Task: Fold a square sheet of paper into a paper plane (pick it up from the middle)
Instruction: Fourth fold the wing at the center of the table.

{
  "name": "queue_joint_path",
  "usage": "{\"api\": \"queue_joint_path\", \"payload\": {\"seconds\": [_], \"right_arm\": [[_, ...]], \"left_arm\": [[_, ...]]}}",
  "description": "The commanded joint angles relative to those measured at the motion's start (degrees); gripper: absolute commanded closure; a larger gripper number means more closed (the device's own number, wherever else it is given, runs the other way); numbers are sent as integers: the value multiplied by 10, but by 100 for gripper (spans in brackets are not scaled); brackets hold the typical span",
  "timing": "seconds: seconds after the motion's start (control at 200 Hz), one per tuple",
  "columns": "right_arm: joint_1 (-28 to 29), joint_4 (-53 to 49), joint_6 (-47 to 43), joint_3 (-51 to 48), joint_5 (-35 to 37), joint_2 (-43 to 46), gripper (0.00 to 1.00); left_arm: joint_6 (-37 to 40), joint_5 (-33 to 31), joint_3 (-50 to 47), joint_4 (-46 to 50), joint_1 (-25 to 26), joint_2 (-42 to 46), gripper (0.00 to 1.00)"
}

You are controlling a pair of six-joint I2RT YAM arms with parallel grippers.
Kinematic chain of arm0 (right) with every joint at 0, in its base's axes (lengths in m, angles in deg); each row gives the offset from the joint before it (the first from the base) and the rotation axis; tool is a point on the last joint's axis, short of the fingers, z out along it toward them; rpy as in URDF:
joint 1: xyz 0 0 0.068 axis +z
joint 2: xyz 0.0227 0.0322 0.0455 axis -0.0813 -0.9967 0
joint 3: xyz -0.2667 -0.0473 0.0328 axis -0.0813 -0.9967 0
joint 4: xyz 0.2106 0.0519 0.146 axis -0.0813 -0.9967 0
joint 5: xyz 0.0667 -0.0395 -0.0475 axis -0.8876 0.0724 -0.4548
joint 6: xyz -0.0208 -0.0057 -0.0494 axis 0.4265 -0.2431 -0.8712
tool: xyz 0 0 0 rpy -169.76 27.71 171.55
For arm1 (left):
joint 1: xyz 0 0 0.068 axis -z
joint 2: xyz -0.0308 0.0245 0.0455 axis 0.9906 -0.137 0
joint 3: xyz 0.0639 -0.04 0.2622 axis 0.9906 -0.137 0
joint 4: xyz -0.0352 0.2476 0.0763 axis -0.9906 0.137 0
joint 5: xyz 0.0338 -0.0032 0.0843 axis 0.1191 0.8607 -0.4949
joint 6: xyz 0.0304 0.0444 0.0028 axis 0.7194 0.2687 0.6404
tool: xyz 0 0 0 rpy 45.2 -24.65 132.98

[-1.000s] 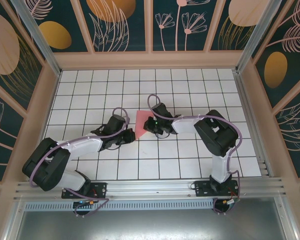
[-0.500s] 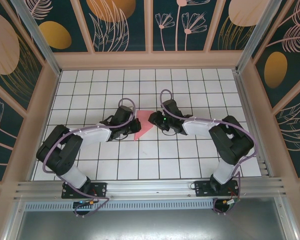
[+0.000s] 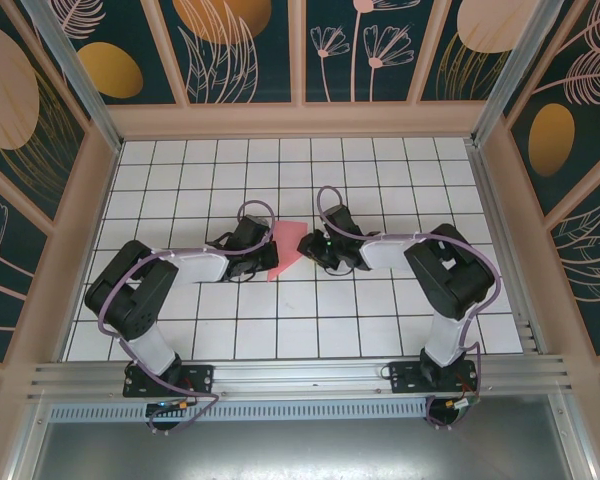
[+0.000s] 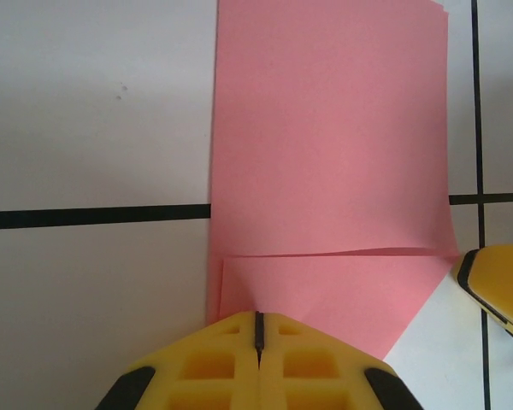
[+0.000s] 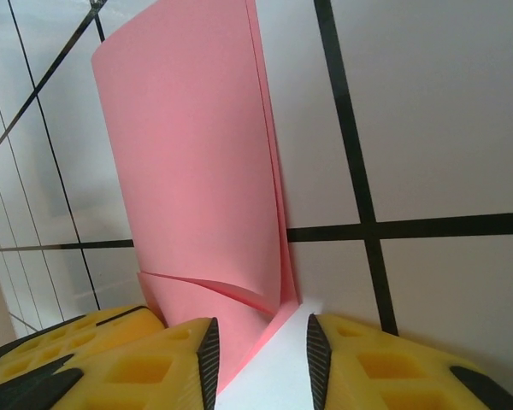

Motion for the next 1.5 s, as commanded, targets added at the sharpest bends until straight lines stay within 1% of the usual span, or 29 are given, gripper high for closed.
{"api": "queue_joint_path", "payload": {"seconds": [0.0,0.35,0.56,0.776,1.006,1.356,1.496], "right_arm": [[-3,5,-2,20,-19,-10,66],[-4,2,-6,31,-42,-23,67],[-6,-11,4,25,-19,-19,67],[-8,-12,5,31,-26,-32,67],[-7,20,7,34,-59,-39,68],[-12,79,33,2,-77,-21,73],[-13,67,35,2,-75,-22,73]], "left_arm": [[-5,-13,10,17,-2,-16,100],[-6,-10,13,24,-2,-21,100],[-7,-13,13,27,-3,-21,100],[-9,-10,10,23,-3,-22,100],[-10,-6,13,22,-3,-25,100],[-7,-9,9,25,-3,-19,100],[-7,-10,10,28,-3,-19,100]]}}
